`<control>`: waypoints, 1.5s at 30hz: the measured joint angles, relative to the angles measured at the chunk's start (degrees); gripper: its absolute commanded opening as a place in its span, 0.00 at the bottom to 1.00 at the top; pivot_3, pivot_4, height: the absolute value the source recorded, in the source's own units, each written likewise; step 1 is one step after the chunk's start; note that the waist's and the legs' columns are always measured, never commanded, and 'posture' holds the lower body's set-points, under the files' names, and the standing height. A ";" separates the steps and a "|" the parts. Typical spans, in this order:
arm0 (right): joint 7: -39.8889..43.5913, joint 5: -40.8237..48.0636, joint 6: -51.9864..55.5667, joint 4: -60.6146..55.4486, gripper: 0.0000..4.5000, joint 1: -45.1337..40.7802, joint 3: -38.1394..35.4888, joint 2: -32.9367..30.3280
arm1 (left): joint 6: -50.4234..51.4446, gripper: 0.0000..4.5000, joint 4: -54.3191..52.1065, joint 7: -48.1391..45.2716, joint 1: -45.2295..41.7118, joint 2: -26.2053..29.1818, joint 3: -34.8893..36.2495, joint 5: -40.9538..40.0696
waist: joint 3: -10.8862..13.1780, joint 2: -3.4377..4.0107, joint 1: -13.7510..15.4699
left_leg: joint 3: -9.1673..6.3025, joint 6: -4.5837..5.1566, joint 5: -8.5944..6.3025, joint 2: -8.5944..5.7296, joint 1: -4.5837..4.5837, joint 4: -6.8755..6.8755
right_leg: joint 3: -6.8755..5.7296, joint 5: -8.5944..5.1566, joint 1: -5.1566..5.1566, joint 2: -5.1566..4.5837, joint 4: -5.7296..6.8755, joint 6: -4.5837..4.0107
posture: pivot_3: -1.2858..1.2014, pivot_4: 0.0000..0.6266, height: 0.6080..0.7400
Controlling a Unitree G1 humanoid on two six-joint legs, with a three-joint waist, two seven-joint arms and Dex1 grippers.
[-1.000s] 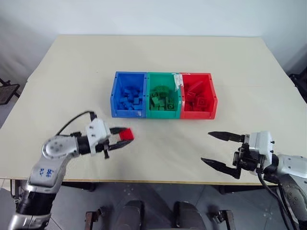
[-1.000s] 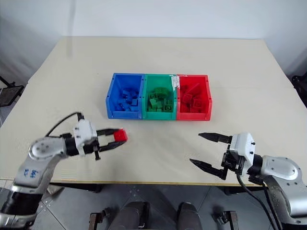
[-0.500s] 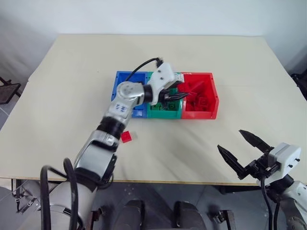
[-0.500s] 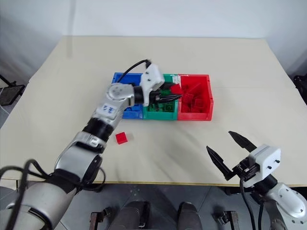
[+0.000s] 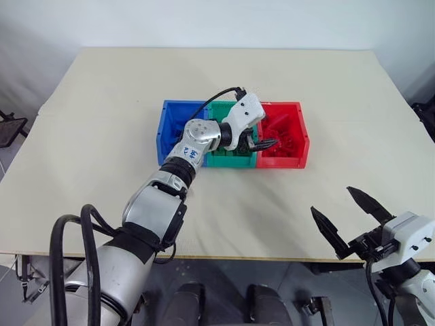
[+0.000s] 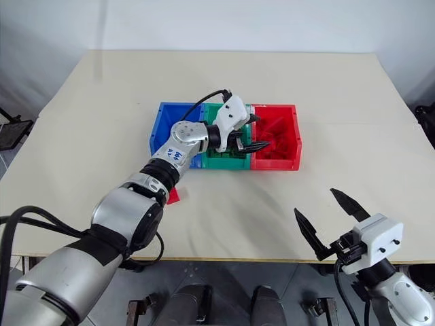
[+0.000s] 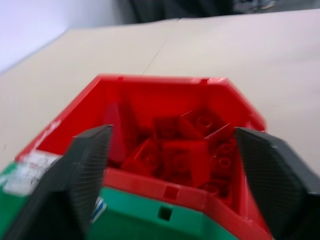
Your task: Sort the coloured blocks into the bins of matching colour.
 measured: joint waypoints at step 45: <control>37.72 4.16 0.77 29.22 1.00 -29.66 15.02 -18.33 | 31.21 0.99 -76.05 -6.68 62.32 35.37 10.67 -15.58 | -0.04 0.05 -0.07 | 0.00 -0.15 -0.07 0.50 0.30 0.01 | -0.03 0.10 0.16 0.05 0.05 -0.23 | 0.52 0.24 1.00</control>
